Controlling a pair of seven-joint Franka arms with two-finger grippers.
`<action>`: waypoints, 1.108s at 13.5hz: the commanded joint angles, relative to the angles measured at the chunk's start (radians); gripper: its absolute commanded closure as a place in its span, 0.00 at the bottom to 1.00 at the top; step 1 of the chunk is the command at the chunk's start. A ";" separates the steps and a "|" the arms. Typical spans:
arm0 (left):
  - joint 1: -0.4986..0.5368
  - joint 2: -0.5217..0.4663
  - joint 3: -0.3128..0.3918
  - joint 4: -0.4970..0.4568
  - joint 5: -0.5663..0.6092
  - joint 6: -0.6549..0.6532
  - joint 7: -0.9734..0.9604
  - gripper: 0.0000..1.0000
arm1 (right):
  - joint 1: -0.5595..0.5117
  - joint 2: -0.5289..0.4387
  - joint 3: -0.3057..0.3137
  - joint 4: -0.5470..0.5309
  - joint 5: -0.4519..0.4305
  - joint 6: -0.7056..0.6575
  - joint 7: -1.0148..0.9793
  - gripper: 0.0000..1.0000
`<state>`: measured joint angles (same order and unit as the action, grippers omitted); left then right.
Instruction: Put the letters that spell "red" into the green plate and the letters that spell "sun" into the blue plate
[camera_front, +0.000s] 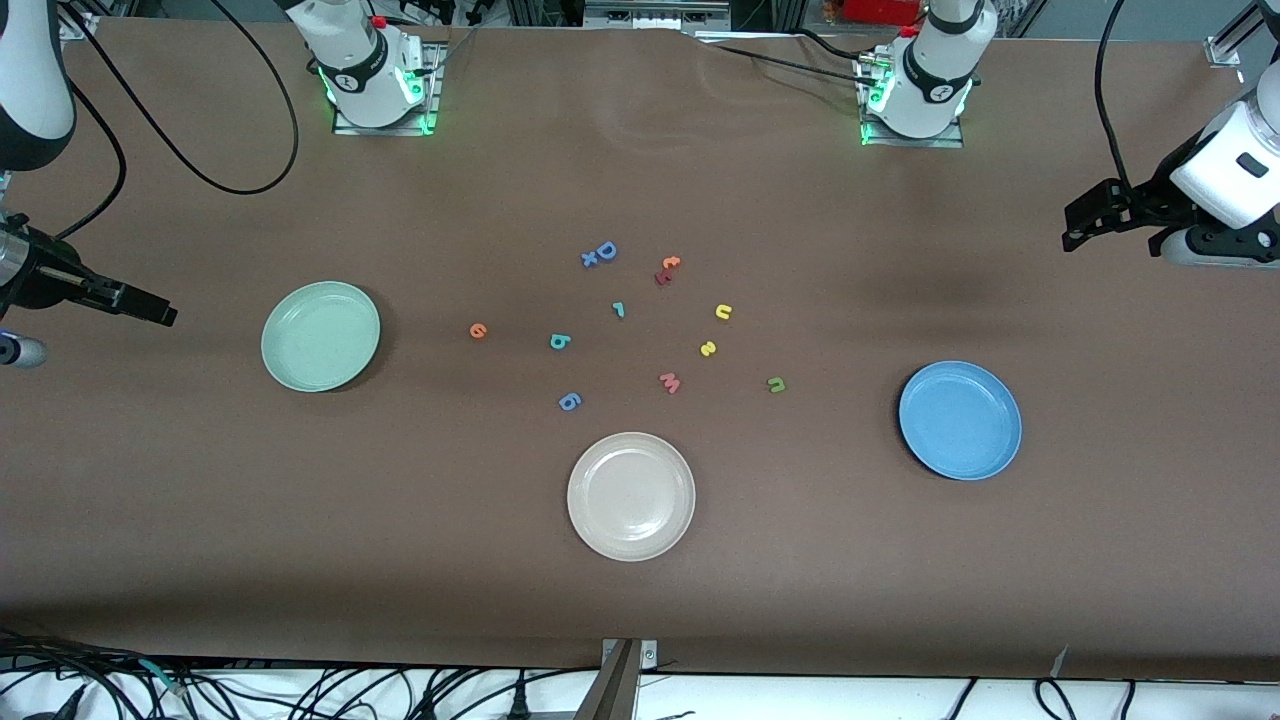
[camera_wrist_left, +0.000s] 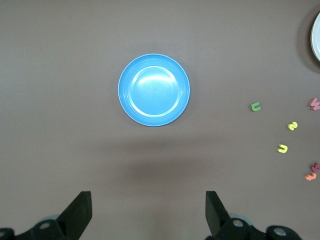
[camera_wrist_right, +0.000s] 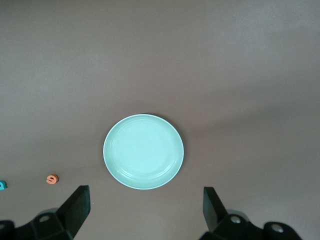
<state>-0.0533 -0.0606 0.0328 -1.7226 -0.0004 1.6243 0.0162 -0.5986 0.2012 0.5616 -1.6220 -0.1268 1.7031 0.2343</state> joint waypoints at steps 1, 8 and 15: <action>0.004 0.012 -0.001 0.031 0.020 -0.027 0.019 0.00 | 0.002 0.017 0.000 0.030 0.016 -0.017 0.002 0.00; 0.006 0.012 -0.001 0.031 0.019 -0.027 0.019 0.00 | 0.002 0.015 0.000 0.030 0.016 -0.023 0.013 0.00; 0.006 0.013 -0.001 0.032 0.019 -0.027 0.019 0.00 | 0.003 0.015 0.000 0.024 0.013 -0.002 0.014 0.00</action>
<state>-0.0525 -0.0596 0.0339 -1.7223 -0.0004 1.6235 0.0163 -0.5986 0.2030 0.5612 -1.6220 -0.1267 1.7041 0.2367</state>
